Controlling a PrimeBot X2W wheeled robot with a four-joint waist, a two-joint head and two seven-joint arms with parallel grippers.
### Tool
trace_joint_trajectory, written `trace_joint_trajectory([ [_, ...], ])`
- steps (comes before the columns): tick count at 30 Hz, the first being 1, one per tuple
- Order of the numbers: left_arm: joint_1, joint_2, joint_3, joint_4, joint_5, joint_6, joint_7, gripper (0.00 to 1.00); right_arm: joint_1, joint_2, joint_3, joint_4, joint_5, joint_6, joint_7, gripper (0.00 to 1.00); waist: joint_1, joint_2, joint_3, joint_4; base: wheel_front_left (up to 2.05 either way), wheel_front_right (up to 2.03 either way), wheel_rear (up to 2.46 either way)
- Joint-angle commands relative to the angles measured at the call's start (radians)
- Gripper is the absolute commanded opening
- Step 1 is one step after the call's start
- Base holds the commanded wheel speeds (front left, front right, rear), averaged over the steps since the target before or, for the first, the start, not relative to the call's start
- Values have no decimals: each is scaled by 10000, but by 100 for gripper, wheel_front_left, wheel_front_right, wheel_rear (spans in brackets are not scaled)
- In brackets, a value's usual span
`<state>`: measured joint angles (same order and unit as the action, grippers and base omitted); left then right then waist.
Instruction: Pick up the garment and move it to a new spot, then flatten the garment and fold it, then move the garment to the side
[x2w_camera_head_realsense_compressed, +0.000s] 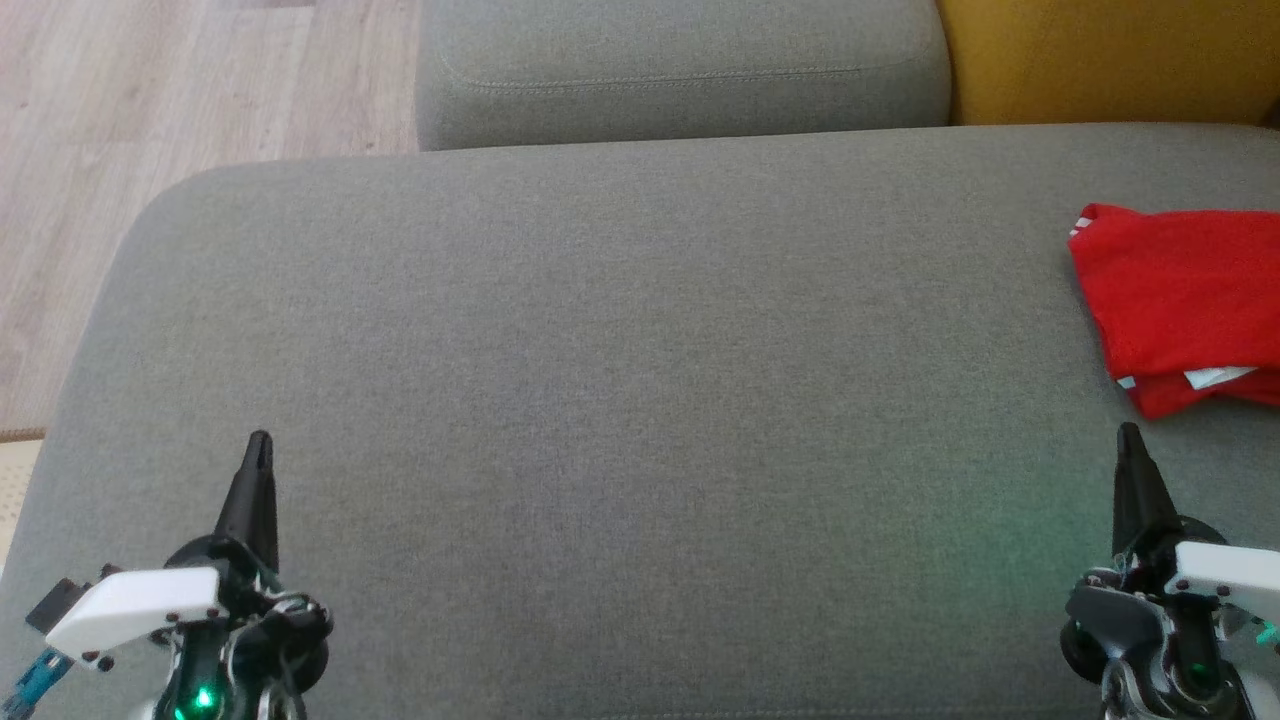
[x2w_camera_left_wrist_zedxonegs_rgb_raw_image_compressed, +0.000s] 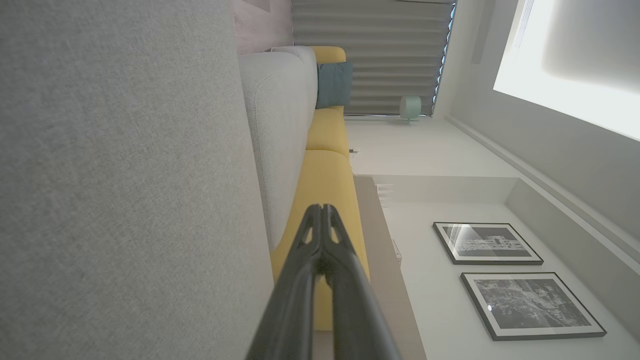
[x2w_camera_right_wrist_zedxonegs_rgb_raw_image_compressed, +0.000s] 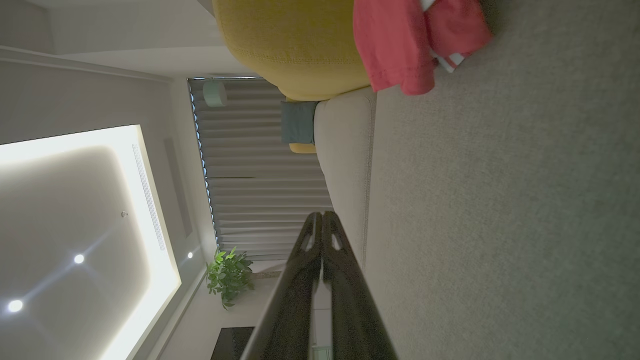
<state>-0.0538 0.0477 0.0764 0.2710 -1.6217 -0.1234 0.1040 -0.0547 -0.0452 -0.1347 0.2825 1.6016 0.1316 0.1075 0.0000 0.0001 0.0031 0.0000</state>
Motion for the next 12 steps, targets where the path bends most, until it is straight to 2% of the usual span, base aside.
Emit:
trace_joint_trajectory([
  [1,-539,54,344,-260,107,-73,68,0,-533,-51,198,-377,61,-9,66,0,0,-1,0,0,0,0,0],
  [12,-540,50,350,-260,112,-73,73,0,-533,-51,198,-377,60,-9,66,0,0,-1,0,0,0,0,0],
])
